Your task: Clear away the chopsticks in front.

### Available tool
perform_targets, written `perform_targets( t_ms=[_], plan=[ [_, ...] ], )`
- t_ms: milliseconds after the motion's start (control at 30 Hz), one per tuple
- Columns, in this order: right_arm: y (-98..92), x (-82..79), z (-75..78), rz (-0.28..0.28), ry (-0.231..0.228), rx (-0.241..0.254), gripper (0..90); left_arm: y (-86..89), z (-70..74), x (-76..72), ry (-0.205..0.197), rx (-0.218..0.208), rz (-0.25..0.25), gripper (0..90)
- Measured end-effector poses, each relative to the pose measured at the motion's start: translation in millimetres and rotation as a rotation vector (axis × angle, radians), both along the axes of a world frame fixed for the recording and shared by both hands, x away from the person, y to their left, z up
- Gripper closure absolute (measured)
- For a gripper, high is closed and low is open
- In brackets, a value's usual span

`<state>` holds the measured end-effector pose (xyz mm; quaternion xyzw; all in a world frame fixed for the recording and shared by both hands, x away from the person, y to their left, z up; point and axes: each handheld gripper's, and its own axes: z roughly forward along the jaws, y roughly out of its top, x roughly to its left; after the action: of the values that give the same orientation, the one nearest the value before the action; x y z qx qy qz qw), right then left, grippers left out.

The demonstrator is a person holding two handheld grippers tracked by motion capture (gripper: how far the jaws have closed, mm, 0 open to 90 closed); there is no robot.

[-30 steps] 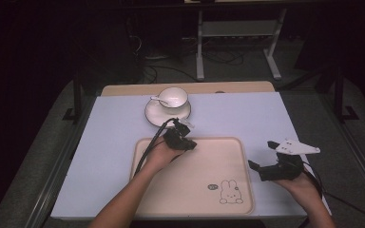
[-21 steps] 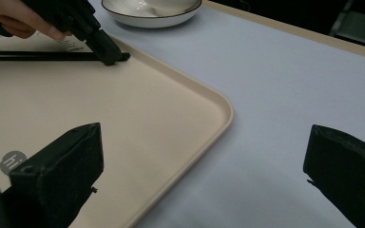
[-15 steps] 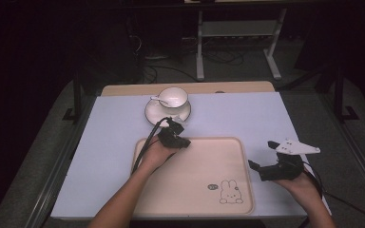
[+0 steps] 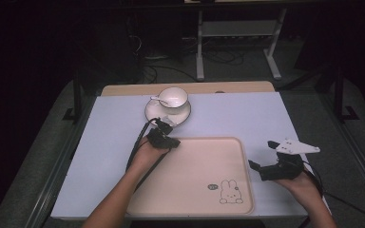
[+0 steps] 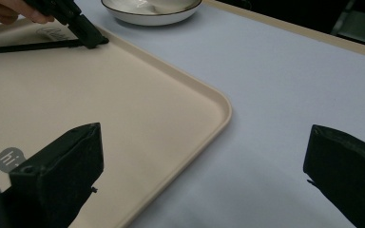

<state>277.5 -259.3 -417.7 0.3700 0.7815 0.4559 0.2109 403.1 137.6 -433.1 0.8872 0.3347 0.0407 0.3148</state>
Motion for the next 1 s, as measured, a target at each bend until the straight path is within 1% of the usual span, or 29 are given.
perform_targets(
  t_ms=[400, 767, 1000],
  plan=[
    [0.5, -2.2, -0.2, -0.006, -0.001, -0.008, 0.0, 29.8, 0.6, -6.0, 0.007, 0.002, 0.034, 89.8],
    [0.8, -3.1, 0.2, -0.01, -0.003, -0.007, 0.0, 58.2, 0.4, -14.1, 0.014, -0.009, 0.084, 89.8],
    [1.1, -3.5, 0.5, -0.01, -0.006, -0.007, 0.0, 77.1, 0.8, -21.4, 0.017, -0.007, 0.112, 89.8]
  ],
)
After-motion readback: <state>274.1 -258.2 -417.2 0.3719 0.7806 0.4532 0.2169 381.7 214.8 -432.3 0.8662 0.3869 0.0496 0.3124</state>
